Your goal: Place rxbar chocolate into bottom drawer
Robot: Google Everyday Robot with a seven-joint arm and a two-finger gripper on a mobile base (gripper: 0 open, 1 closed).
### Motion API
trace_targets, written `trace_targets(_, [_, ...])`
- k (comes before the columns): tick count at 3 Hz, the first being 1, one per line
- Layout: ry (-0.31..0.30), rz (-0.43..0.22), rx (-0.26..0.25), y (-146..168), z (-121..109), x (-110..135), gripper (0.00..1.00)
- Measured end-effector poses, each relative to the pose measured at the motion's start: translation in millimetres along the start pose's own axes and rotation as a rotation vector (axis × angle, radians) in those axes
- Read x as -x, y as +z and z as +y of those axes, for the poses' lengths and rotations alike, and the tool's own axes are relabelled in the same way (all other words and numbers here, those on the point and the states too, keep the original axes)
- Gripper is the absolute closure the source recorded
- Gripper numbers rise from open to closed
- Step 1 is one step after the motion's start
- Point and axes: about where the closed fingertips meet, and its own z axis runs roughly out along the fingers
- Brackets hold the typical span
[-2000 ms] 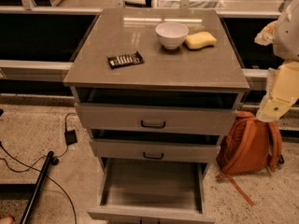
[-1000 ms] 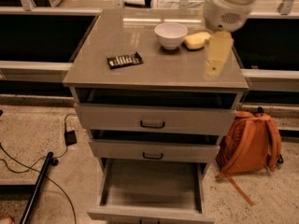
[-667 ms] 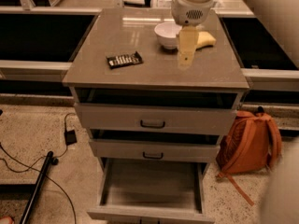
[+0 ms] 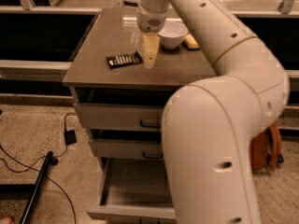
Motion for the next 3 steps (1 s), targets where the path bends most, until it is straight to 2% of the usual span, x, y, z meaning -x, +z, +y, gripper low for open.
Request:
trace_targets(1, [-0.027, -0.044, 0.033, 25, -9, 29, 0.23])
trace_targets(2, [-0.041, -0.047, 0.052, 44, -17, 46, 0.30])
trace_targets(3, [-0.033, -0.033, 0.057, 59, -24, 49, 0.30])
